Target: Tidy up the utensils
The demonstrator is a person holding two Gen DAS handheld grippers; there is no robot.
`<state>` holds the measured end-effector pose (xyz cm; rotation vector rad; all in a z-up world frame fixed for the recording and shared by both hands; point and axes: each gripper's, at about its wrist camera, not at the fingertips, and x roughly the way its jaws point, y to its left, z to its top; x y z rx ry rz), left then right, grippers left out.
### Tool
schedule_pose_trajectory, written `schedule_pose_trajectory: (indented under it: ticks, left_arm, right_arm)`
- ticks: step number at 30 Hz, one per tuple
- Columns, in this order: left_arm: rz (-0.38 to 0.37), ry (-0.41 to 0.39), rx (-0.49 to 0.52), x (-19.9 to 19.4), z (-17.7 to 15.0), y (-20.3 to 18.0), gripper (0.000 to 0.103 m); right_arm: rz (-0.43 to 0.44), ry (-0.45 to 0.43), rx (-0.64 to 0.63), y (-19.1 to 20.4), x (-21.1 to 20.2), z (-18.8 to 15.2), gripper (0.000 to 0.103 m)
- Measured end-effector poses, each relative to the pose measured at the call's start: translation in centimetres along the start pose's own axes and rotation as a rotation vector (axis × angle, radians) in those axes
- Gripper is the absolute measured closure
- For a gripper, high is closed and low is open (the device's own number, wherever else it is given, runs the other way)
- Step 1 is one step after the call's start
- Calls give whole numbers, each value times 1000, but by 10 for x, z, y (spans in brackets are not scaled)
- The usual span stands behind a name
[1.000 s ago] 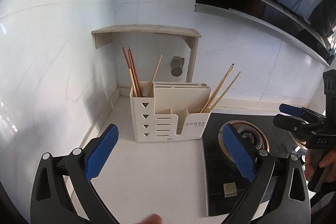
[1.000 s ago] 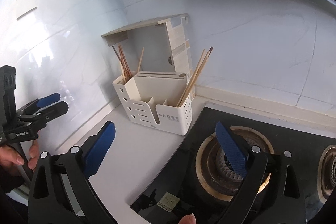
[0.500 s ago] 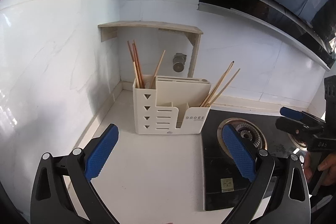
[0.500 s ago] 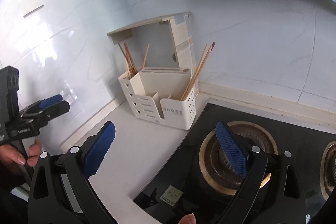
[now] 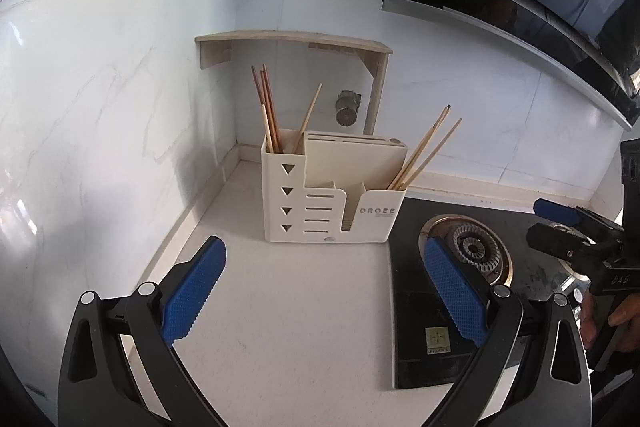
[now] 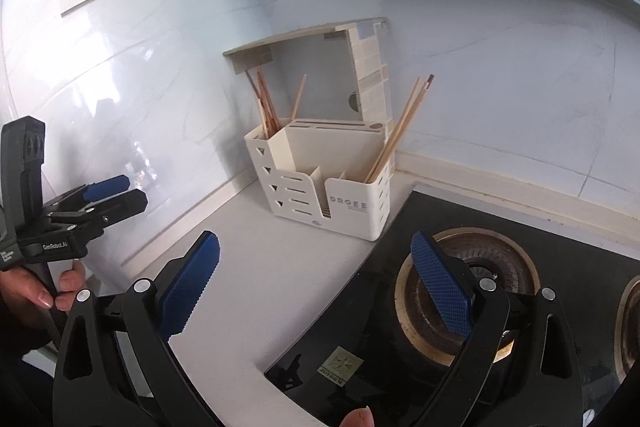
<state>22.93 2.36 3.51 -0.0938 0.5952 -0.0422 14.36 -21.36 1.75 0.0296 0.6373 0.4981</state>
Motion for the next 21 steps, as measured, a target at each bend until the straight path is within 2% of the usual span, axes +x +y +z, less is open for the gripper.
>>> schedule_pose_trajectory:
  ticks: [21]
  left_arm:
    - [5, 24, -28, 13, -4, 2, 6]
  right_arm:
    - [9, 31, -9, 5, 8, -8, 6]
